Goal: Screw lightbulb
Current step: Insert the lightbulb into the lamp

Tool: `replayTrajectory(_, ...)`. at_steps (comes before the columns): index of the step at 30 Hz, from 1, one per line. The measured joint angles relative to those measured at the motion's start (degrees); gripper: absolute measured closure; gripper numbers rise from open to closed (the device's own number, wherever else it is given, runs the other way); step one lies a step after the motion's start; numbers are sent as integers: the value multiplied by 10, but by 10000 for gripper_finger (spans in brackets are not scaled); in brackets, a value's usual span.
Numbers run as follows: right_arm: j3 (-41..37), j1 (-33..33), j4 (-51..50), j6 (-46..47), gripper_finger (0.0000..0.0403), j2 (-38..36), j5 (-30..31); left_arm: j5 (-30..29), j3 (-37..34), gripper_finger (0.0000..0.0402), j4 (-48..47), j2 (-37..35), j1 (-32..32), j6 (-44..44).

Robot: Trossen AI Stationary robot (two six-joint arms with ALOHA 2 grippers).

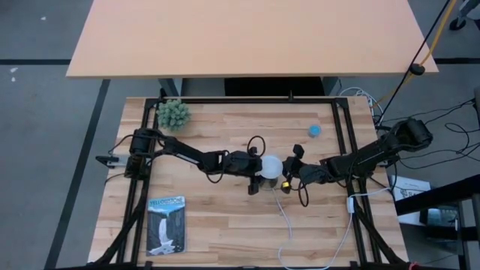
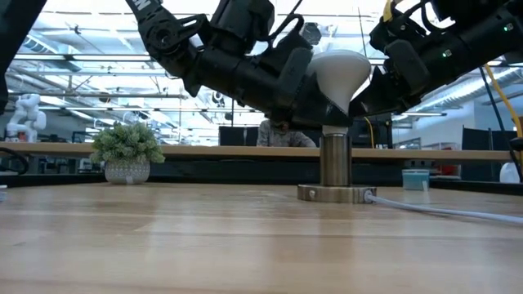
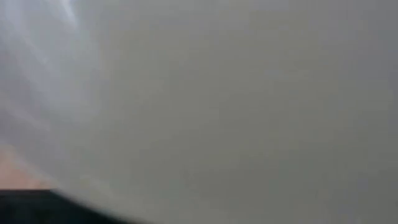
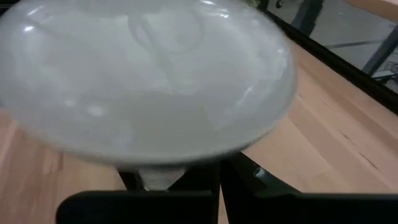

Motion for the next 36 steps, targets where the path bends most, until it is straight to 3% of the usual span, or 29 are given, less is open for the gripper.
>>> replayTrajectory(10, 0, 0, -3, -2, 403, 0, -19, -4, 0, 160, 1, 1, 0, 18)
replayTrajectory(21, -1, 0, -4, -2, 403, 0, -19, -5, 0, 159, -8, -8, 0, 28)
replayTrajectory(36, -1, 0, -4, 0, 403, 0, -19, -4, 1, 159, -162, -38, 3, -38)
